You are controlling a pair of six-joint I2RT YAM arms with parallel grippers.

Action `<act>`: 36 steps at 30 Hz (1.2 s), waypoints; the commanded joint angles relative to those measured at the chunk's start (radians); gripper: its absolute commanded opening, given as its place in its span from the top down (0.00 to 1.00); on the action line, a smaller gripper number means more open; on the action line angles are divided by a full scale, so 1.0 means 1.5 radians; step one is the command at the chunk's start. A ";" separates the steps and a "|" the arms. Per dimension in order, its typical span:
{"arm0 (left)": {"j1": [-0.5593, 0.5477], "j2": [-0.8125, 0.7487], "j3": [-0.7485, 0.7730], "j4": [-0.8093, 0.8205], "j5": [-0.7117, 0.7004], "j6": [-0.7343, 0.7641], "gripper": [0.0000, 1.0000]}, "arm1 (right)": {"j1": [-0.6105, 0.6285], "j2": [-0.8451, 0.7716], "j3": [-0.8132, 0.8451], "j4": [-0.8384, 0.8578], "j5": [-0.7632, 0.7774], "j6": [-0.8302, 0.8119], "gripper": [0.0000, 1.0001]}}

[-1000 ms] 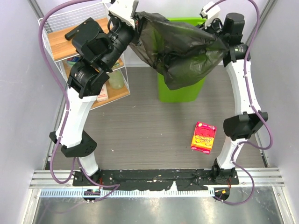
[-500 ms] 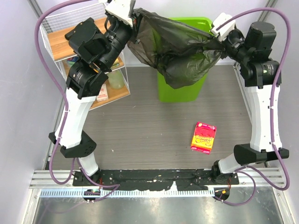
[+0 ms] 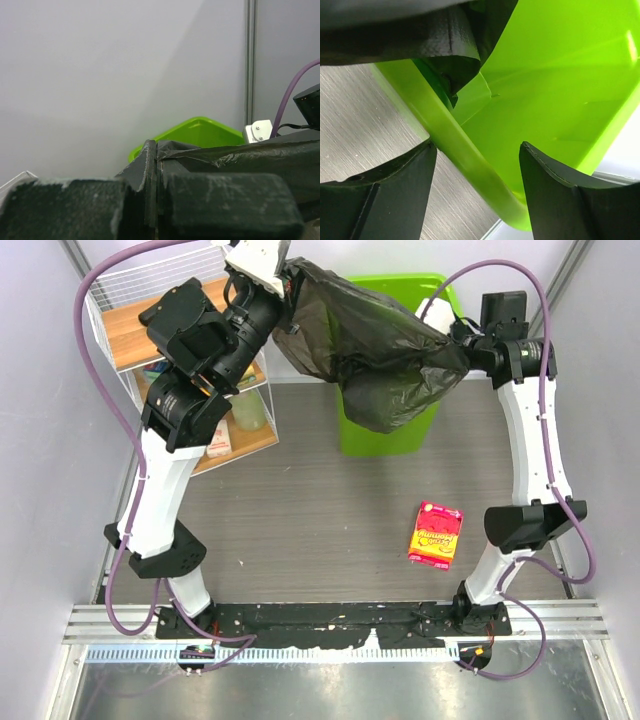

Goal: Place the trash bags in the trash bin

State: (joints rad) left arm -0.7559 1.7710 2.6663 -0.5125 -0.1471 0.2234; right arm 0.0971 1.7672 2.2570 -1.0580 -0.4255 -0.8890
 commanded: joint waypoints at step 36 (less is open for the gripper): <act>0.003 -0.131 -0.045 -0.110 0.007 0.065 1.00 | 0.163 -0.220 -0.141 -0.111 -0.146 -0.063 0.99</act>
State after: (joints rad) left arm -0.7551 1.6051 2.5359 -0.6052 -0.1612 0.2970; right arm 0.2367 1.6367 2.1643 -1.3251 -0.5671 -1.0588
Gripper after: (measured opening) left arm 0.010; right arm 0.307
